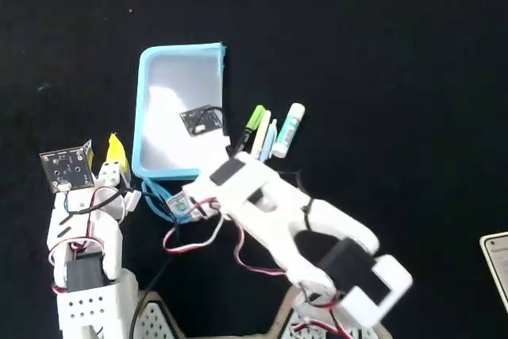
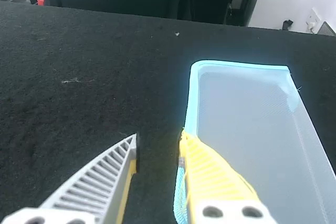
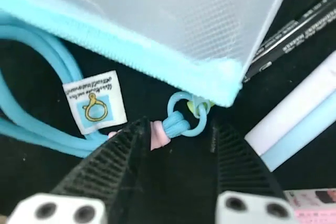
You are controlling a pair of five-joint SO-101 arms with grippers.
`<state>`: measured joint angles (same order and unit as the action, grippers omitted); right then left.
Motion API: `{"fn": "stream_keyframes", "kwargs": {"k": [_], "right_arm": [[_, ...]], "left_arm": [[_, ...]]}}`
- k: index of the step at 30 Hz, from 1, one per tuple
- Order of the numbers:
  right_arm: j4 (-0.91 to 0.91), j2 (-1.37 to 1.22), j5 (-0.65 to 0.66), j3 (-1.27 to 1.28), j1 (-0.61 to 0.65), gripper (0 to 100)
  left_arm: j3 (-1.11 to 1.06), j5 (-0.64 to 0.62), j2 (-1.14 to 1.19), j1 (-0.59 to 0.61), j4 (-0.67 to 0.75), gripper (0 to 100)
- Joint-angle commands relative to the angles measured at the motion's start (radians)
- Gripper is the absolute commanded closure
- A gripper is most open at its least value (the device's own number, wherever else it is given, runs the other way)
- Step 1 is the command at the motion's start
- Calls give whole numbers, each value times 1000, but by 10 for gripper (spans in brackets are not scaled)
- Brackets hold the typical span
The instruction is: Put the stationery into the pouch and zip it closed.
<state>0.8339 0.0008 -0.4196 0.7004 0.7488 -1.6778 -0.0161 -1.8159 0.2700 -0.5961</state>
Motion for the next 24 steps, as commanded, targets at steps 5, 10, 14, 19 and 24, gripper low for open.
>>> {"fn": "stream_keyframes", "kwargs": {"k": [5,10,14,19,24], "right_arm": [[163,-128,29,-142,14,857],[215,-130,133,-170,-29,978],[308,-130,155,-243,-143,988],[390,-130,482,-320,-258,988],[405,-130,681,-328,-269,988]], "left_arm": [[-21,9,-5,-7,17,859],[-21,9,-5,-7,17,859],[-21,9,-5,-7,18,859],[-21,9,-5,-5,18,859],[-21,9,-5,-5,21,859]]}}
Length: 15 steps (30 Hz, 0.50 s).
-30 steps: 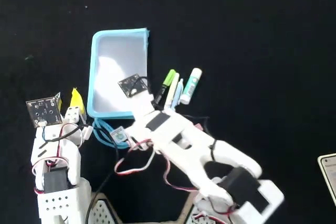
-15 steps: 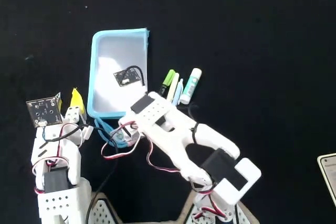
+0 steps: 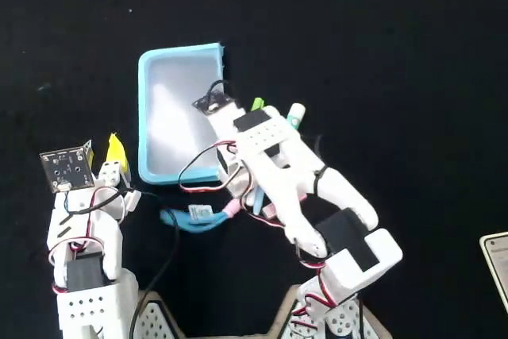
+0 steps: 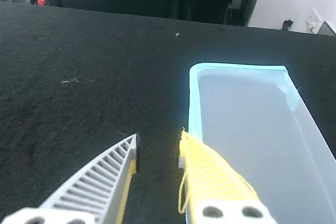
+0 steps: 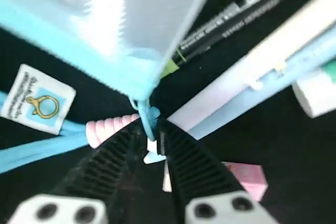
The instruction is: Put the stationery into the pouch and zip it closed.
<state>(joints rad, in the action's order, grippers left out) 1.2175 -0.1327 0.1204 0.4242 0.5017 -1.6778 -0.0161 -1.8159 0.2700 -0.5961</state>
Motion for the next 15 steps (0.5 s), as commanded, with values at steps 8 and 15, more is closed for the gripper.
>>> {"fn": "stream_keyframes", "kwargs": {"k": [8,15], "right_arm": [[-29,119,130,27,43,959],[-180,211,-166,209,153,873]], "left_arm": [[-21,11,-5,-5,23,859],[-21,11,-5,-5,20,859]]}}
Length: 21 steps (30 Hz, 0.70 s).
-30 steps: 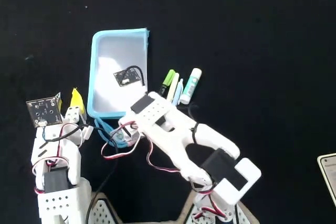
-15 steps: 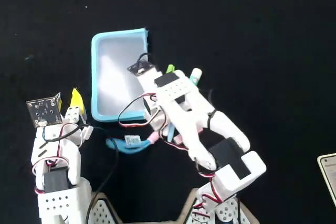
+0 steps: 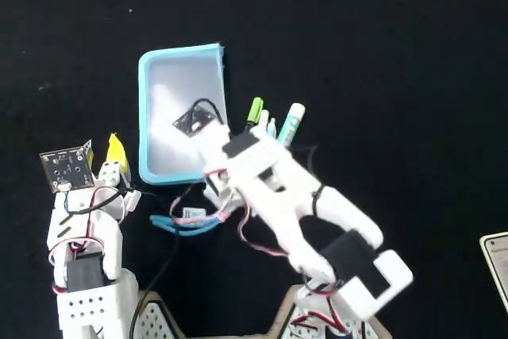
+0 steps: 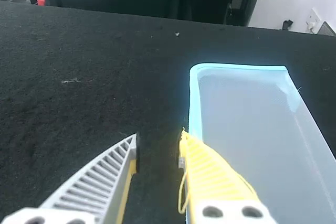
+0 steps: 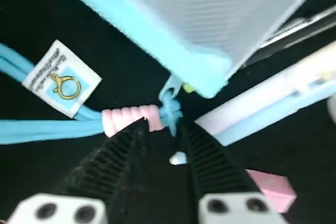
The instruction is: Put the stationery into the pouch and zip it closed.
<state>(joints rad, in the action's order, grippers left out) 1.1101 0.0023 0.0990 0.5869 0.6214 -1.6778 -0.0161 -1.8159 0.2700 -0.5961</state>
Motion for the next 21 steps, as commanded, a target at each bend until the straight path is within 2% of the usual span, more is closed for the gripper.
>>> {"fn": "stream_keyframes", "kwargs": {"k": [1,4,10,16,21], "right_arm": [[-91,74,-181,54,32,862],[-127,50,-233,71,31,834],[-173,-51,-236,61,35,832],[-114,-105,-236,-1,35,832],[-138,-107,-236,-4,37,832]], "left_arm": [[-21,11,-5,-5,20,859],[-21,11,-6,-5,18,859],[-21,11,-6,-5,18,859],[-21,11,-6,-5,18,859],[-21,11,-6,-5,18,859]]}}
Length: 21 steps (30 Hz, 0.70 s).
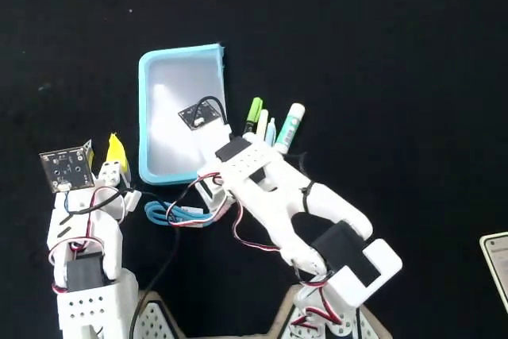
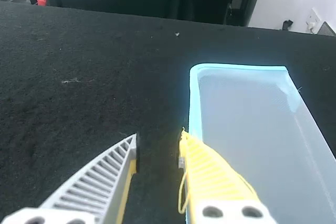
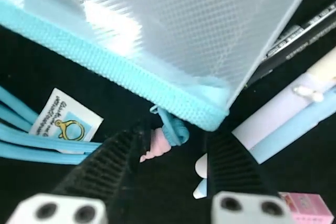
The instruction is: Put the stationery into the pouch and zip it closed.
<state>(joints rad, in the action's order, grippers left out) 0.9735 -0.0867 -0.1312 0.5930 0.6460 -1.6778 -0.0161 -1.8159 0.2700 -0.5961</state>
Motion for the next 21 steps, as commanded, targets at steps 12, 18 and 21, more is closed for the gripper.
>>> {"fn": "stream_keyframes", "kwargs": {"k": [12,18,21], "right_arm": [[71,-59,166,-58,-40,985],[221,113,322,-130,-49,988],[222,194,479,-134,-49,988]], "left_arm": [[-21,11,-6,-5,18,859],[-21,11,-6,-13,18,859],[-21,11,-6,-15,18,859]]}}
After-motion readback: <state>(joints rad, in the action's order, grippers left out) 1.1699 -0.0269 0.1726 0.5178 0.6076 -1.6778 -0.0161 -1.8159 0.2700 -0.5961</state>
